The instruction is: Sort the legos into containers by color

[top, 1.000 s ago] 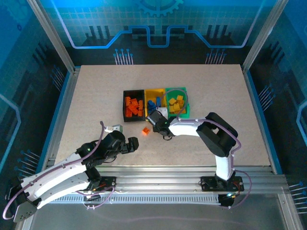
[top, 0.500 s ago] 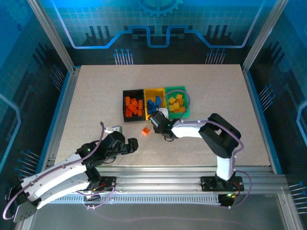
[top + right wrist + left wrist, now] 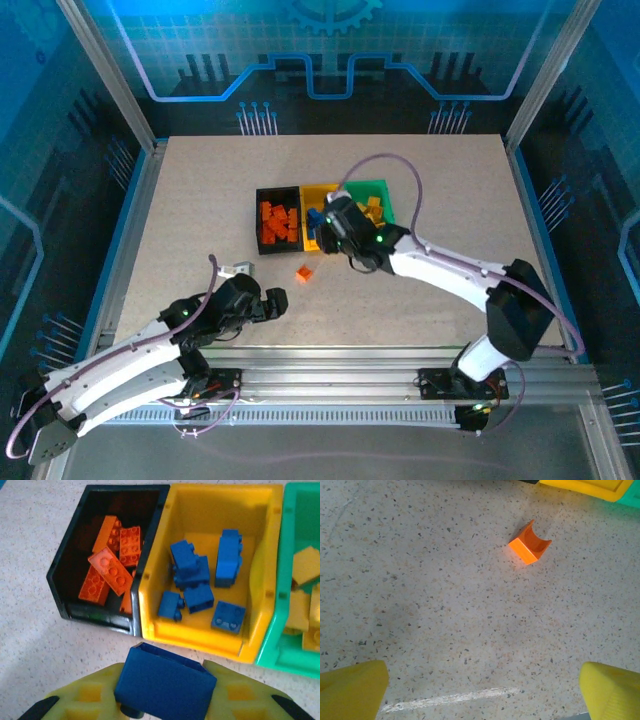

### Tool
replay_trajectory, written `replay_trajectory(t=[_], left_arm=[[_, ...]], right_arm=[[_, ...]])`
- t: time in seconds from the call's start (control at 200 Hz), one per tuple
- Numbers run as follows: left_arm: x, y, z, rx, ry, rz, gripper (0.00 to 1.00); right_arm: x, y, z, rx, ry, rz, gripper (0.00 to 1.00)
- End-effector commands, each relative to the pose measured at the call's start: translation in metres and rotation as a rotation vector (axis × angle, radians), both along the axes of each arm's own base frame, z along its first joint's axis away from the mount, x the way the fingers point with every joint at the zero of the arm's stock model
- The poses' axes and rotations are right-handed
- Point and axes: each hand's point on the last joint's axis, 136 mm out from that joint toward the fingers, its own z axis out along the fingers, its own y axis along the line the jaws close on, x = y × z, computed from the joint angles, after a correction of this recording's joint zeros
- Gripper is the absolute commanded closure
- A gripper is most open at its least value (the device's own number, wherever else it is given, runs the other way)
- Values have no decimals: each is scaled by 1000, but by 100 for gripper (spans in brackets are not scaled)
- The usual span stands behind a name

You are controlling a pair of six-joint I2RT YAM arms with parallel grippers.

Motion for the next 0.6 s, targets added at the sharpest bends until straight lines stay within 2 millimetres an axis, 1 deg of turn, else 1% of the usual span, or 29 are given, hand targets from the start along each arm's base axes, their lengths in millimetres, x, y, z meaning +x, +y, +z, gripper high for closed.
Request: replay_trajectory(t=[0.0,0.135,0.215,0.31,0.375,0.415,0.49,0.54,0.595], left_arm=[[7,0,4,22,-21,-1,1],[8,-2,2,45,2,-15,1],[9,-5,-1,54,18,-25,1],[10,-6,-2,64,30,-30,1],[11,-6,-3,69,33,-29,1],[11,-6,-3,71,35,-29,1],[13,-6,-3,75,37,-28,1],[14,-6,-2,77,35,-29,1],[16,-6,-2,78,35,-23,1]], right_arm=[[10,-9,-36,-120,146,14,67],[42,-6,-48,-148,158,-28,66],[56,-5,-55,-143,172,-51,65],[68,-3,-58,-147,178,-66,65],[71,-2,-59,-157,185,-74,64],[73,-1,-60,-157,191,-77,60],[73,0,-62,-155,203,-84,51],[74,2,-60,-149,203,-90,44],[76,3,-56,-141,198,-92,40]])
